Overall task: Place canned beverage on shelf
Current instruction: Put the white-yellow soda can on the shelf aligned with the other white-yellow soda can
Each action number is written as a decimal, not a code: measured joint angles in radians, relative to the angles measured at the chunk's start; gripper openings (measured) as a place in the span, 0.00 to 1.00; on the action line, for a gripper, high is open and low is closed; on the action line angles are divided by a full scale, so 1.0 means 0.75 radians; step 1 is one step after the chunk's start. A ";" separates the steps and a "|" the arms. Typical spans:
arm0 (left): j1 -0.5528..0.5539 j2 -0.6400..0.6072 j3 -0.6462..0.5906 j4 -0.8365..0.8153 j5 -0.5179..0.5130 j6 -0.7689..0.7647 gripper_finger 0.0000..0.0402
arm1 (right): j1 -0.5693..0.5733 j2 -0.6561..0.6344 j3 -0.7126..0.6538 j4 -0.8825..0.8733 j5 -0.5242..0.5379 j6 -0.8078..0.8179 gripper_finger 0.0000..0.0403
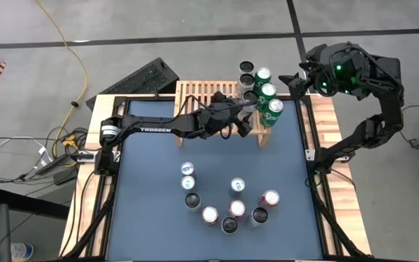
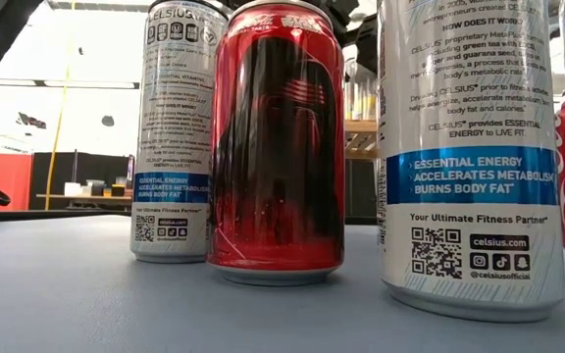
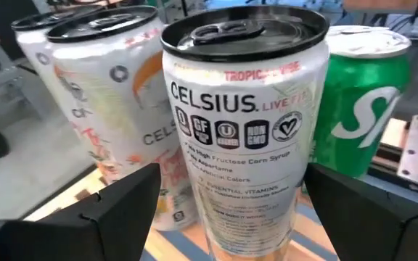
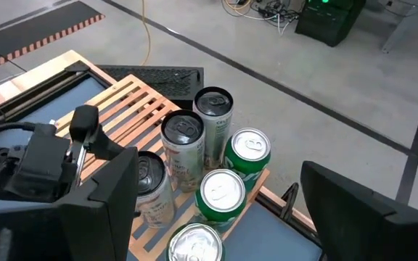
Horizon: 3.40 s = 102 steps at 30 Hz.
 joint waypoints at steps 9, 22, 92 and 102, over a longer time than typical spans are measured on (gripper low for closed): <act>0.001 0.000 0.000 -0.030 -0.009 0.039 0.82 | 0.000 0.000 0.000 0.000 0.000 -0.035 0.79; 0.011 -0.015 0.000 -0.140 0.093 0.007 0.82 | 0.000 0.000 0.000 0.000 -0.033 -0.040 0.79; 0.217 -0.109 0.001 -0.273 0.813 0.010 0.54 | -0.001 0.000 0.000 0.000 -0.067 -0.095 0.79; 0.236 -0.109 0.001 -0.261 0.903 0.066 0.54 | -0.001 0.000 0.000 0.000 -0.067 -0.095 0.79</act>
